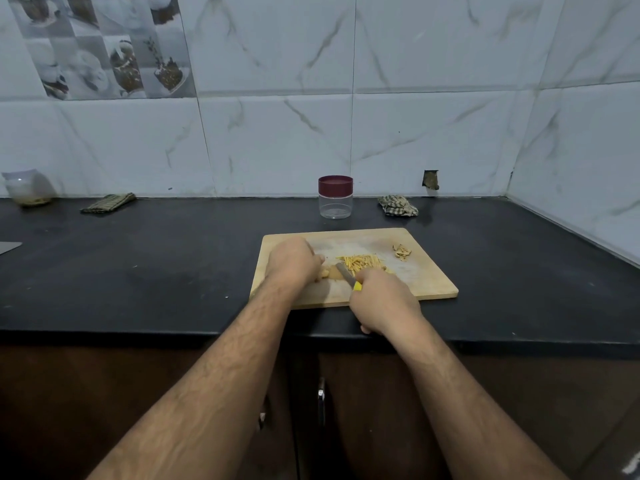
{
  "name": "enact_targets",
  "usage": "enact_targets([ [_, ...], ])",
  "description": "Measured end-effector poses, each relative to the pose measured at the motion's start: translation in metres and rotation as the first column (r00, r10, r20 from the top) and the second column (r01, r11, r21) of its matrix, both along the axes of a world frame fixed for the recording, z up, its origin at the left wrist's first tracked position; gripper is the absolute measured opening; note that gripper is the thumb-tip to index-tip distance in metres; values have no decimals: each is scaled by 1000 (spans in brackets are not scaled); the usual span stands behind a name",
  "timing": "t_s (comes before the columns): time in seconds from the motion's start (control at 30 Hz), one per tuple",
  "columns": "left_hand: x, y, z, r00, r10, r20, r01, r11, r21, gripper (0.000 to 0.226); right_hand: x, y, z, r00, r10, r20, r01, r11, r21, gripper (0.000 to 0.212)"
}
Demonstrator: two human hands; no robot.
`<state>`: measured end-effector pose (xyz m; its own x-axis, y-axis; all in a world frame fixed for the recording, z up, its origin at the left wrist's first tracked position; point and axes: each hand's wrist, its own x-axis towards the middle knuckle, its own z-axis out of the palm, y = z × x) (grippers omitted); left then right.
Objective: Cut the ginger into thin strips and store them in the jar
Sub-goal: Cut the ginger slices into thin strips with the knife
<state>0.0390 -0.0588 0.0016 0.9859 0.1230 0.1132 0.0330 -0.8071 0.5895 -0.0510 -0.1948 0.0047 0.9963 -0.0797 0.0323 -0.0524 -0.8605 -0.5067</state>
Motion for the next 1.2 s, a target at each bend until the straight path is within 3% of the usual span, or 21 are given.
enact_targets([
  [0.2,0,8,-2,995,-99,17,97,992,84,3,-11,2,9,999,8,-31,-11,994,-105,28],
  [0.37,0,4,-3,986,-161,30,154,973,174,9,-17,6,17,997,13,-78,-23,991,-133,24],
  [0.73,3,2,-4,980,-199,7,197,974,111,19,-13,14,21,995,26,-94,-43,982,-183,27],
  [1.2,2,-1,0,987,-163,-9,163,981,103,10,-7,24,23,995,-3,-100,-28,951,-308,28],
])
